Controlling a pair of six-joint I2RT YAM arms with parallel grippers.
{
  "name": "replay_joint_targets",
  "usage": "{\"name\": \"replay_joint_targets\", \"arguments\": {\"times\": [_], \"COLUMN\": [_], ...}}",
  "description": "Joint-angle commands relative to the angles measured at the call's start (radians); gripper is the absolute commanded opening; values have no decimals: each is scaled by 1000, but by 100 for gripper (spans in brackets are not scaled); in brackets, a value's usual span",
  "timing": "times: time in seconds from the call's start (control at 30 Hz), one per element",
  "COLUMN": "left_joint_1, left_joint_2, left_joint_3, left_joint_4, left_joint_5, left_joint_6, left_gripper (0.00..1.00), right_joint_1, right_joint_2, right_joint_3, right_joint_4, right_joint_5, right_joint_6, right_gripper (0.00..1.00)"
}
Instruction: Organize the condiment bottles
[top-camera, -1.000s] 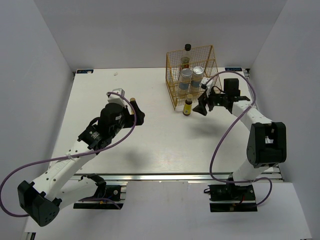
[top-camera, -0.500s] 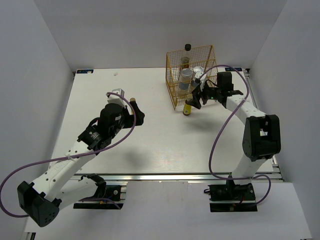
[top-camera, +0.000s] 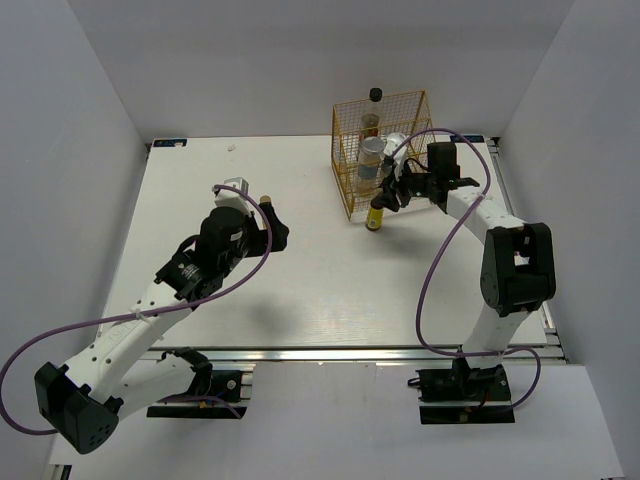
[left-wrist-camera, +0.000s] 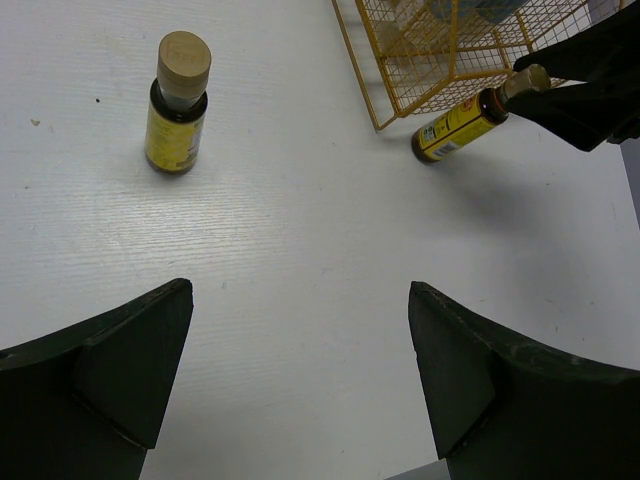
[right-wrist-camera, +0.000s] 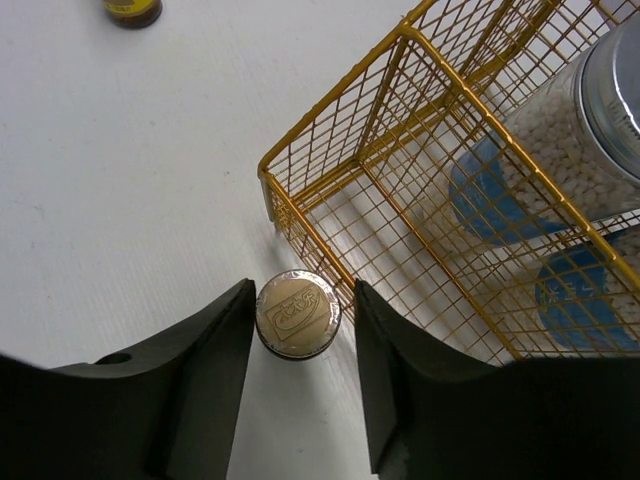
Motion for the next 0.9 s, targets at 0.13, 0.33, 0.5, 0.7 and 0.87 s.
{"name": "replay_joint_targets", "arguments": {"times": [0.13,0.33,0.5,0.7,0.87], "left_joint_1": [4,2,2,2,4], "left_joint_2": [-9,5,6,14,18], "left_joint_3": [0,12,11,5,11], "left_joint_4": [6,11,8,22,20], "left_joint_5": [-11,-10,-14,-7,-6], "left_joint_6": [1,10,13,12,18], "left_gripper": [98,98,98,98,98], "right_joint_1": [3,3,3,3,3], "right_joint_2": [-18,-50,-96,-140,-156], "right_joint_3": [26,51,112,180,241], "right_joint_4": [10,-16,-91,-160,-122], "right_joint_5": [-27,-53,-130,-207,-230], "right_joint_6": [-39,-45,36,124,262], "right_gripper": [31,14,6,0,0]}}
